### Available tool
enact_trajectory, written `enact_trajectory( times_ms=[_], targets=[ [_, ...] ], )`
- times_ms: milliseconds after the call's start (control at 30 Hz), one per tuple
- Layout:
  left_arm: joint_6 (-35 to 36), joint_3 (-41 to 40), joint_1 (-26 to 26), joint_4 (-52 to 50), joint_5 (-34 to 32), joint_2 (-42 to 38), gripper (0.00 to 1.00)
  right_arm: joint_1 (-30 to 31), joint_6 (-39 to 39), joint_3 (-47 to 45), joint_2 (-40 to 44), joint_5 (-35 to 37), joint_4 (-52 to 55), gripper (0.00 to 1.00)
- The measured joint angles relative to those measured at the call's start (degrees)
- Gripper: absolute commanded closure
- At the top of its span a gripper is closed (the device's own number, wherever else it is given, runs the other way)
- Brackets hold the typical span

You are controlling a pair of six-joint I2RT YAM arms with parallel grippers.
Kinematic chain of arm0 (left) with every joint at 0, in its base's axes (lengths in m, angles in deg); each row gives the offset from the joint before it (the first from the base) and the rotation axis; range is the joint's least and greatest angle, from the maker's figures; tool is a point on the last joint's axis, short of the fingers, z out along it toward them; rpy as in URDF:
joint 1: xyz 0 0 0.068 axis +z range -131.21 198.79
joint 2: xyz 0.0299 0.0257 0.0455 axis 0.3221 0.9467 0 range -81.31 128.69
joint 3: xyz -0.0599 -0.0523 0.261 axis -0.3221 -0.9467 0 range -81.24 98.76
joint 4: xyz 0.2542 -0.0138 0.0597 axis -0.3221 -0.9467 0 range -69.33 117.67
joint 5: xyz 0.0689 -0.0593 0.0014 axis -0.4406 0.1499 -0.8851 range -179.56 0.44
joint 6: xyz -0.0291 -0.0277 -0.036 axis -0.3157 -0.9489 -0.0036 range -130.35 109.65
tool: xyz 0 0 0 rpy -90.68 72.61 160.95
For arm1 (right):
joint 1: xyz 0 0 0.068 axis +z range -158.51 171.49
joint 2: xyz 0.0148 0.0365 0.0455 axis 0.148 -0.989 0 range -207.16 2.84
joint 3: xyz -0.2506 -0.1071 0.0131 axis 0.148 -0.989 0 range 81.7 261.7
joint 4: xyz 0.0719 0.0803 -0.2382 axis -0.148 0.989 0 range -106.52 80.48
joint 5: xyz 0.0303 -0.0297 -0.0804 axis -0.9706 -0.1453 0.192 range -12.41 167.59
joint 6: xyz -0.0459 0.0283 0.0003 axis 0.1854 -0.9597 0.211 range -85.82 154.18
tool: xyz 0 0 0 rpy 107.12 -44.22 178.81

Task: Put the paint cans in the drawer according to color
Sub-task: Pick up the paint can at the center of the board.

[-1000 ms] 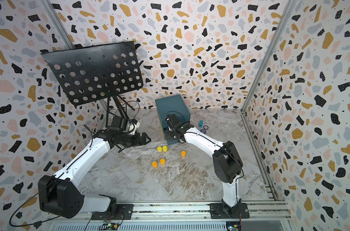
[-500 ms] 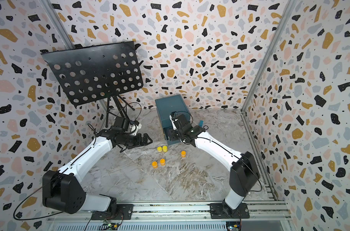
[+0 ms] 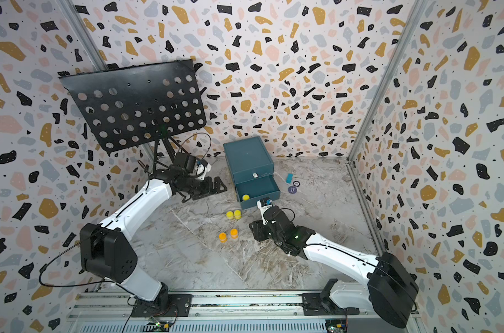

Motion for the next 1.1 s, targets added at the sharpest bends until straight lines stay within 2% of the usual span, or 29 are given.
enact_trajectory(
  times_ms=[133,333,633,900,1100],
  targets=[
    [-0.76,13.16,0.00,-0.15,1.88,9.38,0.00,-0.02,-1.92,-0.31,-1.42,1.92,-2.89,0.47],
    [-3.76,19.50,0.15,1.14,6.84,19.23,0.00,-0.02,-2.73,0.68,-5.73,2.80,-5.16,0.48],
    [-10.25,22.34,0.07,5.99,11.28,23.76,0.01,-0.20,-2.36,4.59,-11.96,2.69,-5.97,0.48],
    [-15.06,24.26,-1.16,10.01,11.06,26.18,0.01,-0.92,0.68,11.61,-16.83,2.51,-3.65,0.43],
    [-16.37,24.70,-1.51,10.62,10.82,26.45,0.00,-1.05,1.42,12.41,-19.04,1.03,-3.69,0.43]
  ],
)
